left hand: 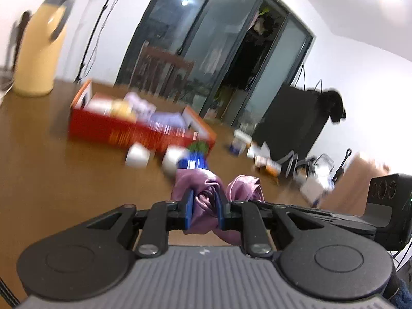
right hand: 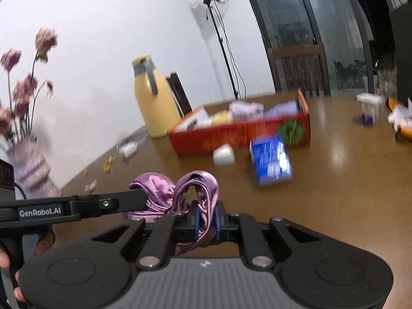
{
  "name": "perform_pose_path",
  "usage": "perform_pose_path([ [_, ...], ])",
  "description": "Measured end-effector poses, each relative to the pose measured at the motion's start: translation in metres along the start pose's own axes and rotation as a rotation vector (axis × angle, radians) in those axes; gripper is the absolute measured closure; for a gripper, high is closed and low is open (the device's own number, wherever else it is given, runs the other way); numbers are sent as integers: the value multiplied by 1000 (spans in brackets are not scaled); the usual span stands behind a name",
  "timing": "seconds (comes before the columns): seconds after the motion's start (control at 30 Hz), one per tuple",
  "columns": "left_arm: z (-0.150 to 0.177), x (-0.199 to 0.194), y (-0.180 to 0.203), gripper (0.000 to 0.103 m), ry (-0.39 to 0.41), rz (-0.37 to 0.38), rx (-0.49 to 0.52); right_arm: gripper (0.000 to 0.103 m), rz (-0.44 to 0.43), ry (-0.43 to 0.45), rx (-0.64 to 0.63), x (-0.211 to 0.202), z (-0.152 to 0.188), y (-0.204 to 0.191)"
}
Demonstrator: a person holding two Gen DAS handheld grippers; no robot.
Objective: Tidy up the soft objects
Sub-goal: 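Carry both scrunchies over the box and open both tools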
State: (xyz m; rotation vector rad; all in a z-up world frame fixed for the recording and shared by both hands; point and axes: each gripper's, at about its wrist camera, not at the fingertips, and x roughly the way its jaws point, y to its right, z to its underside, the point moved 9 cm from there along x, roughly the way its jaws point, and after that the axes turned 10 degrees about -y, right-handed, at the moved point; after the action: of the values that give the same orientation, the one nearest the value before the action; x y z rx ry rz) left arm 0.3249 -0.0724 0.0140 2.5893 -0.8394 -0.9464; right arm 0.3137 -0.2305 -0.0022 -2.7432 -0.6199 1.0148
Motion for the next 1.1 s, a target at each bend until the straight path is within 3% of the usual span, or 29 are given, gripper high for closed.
perform_pose_path([
  [0.13, -80, 41, -6, 85, 26, 18, 31, 92, 37, 58, -53, 19, -82, 22],
  [0.23, -133, 88, -23, 85, 6, 15, 28, 92, 65, 43, -60, 54, -138, 47],
  [0.37, -163, 146, -60, 85, -57, -28, 5, 92, 50, -31, -14, 118, -179, 82],
  [0.57, -144, 200, -113, 84, -182, -171, 66, 92, 45, -181, -8, 210, -178, 102],
  [0.67, -132, 194, -121, 83, -168, -185, 108, 91, 44, -254, -69, 237, -165, 93],
  [0.77, -126, 191, -131, 74, -163, -185, 110, 88, 39, -306, -100, 254, -149, 89],
  [0.87, -128, 190, -132, 66, -155, -204, 117, 83, 44, -308, -55, 255, -149, 93],
  [0.93, -133, 181, -129, 37, -143, -209, 113, 73, 51, -305, -51, 250, -149, 95],
  [1.0, -142, 162, -122, 37, -103, -205, 117, 59, 59, -294, -47, 235, -152, 97],
  [1.1, -156, 131, -112, 37, -49, -216, 129, 50, 106, -241, -52, 199, -162, 98],
])
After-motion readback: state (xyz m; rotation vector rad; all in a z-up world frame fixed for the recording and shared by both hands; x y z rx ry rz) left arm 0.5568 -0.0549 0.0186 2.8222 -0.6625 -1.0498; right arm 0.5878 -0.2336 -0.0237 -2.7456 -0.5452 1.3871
